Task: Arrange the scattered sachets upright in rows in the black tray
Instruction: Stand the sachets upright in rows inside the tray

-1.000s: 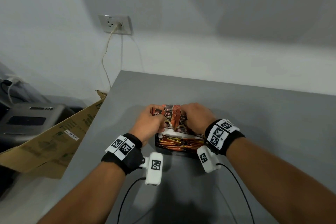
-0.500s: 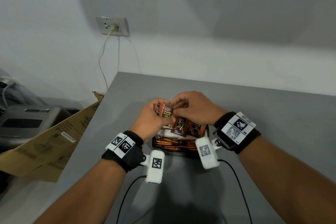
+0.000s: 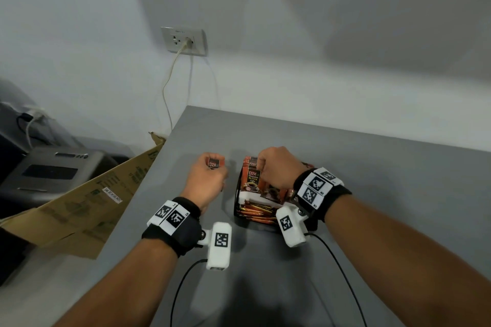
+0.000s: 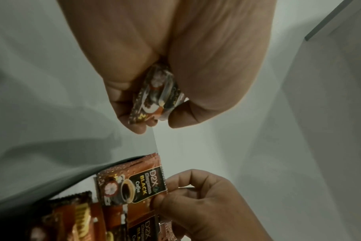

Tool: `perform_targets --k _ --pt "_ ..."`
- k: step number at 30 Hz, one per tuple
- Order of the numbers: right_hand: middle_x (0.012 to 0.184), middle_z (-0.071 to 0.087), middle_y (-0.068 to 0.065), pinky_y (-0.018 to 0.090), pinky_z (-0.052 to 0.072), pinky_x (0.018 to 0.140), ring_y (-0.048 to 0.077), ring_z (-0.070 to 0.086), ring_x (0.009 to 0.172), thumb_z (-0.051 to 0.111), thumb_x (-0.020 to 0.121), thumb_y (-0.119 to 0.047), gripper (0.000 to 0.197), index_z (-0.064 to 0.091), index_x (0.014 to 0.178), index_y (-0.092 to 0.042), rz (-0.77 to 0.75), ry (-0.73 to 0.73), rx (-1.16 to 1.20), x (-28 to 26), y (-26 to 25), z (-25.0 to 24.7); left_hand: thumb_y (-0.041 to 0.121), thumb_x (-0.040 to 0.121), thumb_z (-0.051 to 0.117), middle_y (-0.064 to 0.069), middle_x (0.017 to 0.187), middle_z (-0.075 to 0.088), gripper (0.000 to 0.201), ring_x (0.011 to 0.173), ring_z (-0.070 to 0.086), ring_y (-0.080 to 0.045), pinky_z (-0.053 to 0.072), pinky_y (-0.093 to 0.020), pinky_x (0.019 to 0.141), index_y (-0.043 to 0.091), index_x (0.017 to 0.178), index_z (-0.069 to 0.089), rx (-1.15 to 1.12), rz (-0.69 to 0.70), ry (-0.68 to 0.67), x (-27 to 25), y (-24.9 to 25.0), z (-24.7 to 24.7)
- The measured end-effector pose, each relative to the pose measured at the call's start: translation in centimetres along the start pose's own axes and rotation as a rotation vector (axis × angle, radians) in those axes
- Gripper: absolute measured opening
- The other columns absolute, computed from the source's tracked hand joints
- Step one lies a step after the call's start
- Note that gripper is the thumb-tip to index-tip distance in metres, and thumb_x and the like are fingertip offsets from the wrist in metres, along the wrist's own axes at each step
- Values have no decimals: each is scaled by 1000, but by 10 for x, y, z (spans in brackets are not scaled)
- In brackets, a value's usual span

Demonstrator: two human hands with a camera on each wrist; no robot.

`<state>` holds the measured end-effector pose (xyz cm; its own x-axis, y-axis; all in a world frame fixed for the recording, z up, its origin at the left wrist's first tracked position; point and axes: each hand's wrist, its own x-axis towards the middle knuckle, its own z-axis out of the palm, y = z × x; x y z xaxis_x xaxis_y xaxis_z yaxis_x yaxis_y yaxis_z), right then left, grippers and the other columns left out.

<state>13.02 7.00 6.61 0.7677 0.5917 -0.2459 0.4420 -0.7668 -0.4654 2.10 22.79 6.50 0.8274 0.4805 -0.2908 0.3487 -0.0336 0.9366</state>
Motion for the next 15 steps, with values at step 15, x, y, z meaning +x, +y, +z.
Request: perform_targets --k 15 --pt "92 65 6 34 58 76 23 65 83 58 88 3 12 63 87 -8 4 34 -64 13 1 16 -6 85 46 -10 79 49 19 74 46 -24 45 -37 65 9 85 58 64 19 -142 -3 4 6"
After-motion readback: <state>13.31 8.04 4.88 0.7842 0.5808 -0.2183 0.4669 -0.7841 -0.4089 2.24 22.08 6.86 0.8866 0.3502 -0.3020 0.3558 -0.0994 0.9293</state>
